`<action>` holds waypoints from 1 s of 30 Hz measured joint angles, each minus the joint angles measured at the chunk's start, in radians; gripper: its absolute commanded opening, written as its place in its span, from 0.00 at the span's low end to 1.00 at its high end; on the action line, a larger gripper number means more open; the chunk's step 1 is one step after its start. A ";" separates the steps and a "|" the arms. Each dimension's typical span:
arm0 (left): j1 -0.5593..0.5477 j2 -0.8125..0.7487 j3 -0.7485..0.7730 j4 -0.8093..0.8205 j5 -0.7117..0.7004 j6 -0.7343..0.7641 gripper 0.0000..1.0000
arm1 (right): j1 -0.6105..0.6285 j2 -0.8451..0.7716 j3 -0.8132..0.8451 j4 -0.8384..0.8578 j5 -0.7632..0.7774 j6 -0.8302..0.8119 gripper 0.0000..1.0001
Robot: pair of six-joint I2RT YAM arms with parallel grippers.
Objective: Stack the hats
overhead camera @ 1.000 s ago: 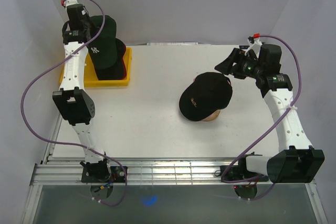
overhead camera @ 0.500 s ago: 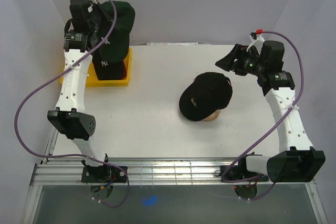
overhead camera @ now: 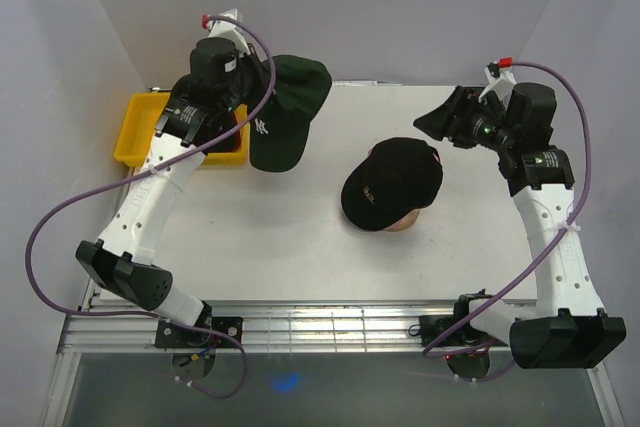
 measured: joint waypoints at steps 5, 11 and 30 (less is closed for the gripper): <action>-0.115 -0.043 -0.040 0.011 -0.032 -0.037 0.00 | 0.000 -0.028 0.000 -0.017 -0.005 0.004 0.74; -0.286 -0.056 -0.072 0.018 -0.109 -0.066 0.00 | 0.000 -0.044 -0.001 -0.043 -0.005 0.005 0.74; -0.579 0.039 -0.051 0.055 -0.235 -0.077 0.00 | 0.000 -0.059 0.003 -0.097 0.010 -0.001 0.74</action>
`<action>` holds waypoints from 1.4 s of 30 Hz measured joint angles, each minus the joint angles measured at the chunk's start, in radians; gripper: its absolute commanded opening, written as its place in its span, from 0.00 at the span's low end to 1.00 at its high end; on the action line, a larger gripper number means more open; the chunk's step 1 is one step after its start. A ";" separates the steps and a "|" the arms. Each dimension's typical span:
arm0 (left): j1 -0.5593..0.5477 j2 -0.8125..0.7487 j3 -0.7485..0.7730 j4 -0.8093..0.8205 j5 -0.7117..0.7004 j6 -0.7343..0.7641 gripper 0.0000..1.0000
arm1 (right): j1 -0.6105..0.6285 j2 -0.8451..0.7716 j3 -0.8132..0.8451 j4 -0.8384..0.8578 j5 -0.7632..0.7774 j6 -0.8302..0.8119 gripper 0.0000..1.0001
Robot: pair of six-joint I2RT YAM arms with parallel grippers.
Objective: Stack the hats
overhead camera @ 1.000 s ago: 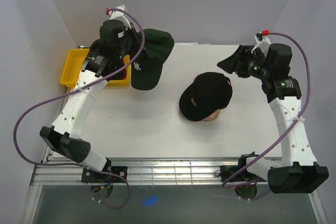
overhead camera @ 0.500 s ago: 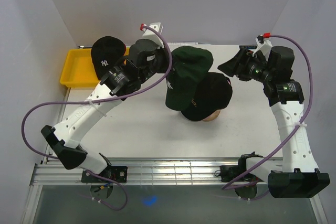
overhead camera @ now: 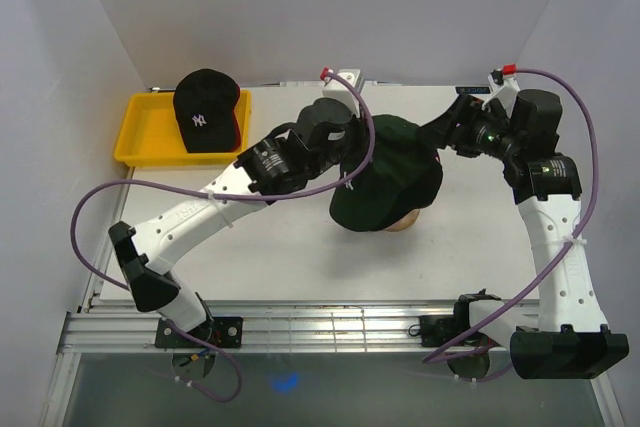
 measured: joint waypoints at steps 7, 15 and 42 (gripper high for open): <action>-0.037 0.073 0.000 0.007 -0.012 -0.004 0.00 | 0.000 0.005 0.086 -0.055 0.067 -0.020 0.75; -0.045 0.089 -0.004 0.036 -0.012 0.001 0.00 | 0.000 0.025 0.163 -0.093 0.163 -0.064 0.77; -0.083 0.156 -0.165 0.183 0.064 0.203 0.00 | 0.000 0.052 0.058 -0.107 0.203 -0.088 0.76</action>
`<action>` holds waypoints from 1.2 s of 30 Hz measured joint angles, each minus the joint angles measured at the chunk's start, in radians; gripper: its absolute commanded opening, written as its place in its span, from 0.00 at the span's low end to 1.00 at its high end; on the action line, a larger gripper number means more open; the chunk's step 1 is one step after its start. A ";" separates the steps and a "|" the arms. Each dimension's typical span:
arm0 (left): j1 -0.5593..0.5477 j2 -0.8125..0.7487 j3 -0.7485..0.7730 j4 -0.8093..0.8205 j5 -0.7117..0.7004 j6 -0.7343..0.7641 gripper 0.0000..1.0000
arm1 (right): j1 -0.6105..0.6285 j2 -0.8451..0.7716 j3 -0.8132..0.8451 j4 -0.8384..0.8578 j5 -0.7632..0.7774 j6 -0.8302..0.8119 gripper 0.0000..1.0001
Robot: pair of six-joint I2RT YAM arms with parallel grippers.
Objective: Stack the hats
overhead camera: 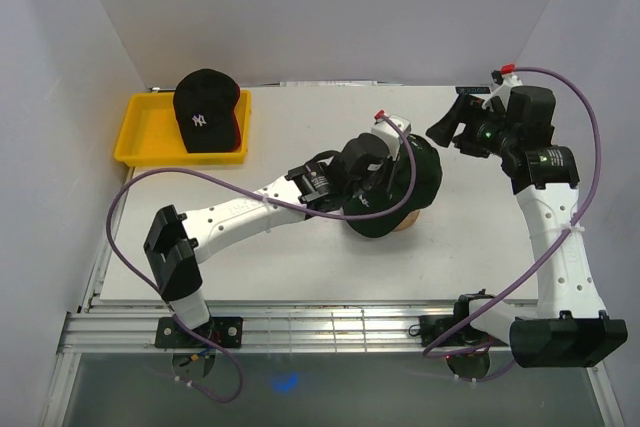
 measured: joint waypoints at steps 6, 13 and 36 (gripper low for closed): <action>-0.004 0.038 -0.009 0.016 0.013 0.032 0.00 | 0.000 0.036 -0.029 0.004 0.023 -0.022 0.75; -0.008 0.038 -0.025 0.040 0.007 0.045 0.00 | 0.000 0.077 -0.069 0.007 0.060 -0.041 0.68; -0.013 0.038 -0.024 0.030 -0.015 0.024 0.00 | -0.014 0.164 -0.120 0.077 0.090 -0.068 0.57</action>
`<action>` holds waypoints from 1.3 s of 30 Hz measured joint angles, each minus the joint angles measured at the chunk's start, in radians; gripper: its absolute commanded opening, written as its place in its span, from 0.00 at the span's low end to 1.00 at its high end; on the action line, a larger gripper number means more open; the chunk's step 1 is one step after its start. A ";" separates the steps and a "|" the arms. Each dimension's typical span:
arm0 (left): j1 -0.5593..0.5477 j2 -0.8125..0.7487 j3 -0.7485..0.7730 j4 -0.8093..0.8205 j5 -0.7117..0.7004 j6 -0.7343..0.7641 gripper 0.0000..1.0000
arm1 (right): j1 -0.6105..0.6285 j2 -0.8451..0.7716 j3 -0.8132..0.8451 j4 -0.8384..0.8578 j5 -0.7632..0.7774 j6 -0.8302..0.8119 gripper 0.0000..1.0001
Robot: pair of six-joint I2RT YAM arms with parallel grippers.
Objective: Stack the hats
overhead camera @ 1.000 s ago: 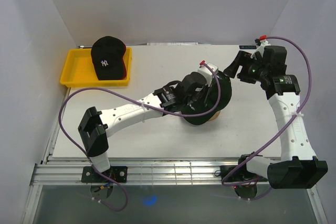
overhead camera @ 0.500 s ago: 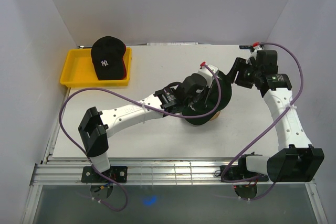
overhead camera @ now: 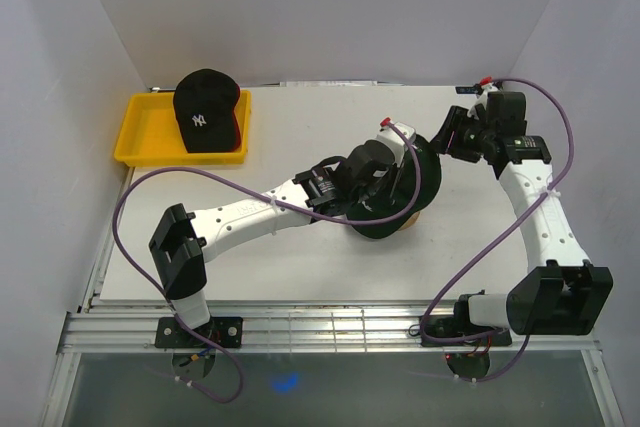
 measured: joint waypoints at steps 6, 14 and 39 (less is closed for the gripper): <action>0.000 0.000 0.000 -0.001 0.000 -0.007 0.00 | -0.003 0.021 0.000 0.022 0.006 -0.004 0.54; 0.000 0.000 0.000 -0.005 -0.003 -0.018 0.00 | -0.008 0.050 -0.030 0.034 0.018 -0.007 0.43; 0.057 0.000 0.026 -0.091 -0.047 -0.089 0.38 | -0.015 -0.037 -0.165 0.048 0.079 -0.010 0.32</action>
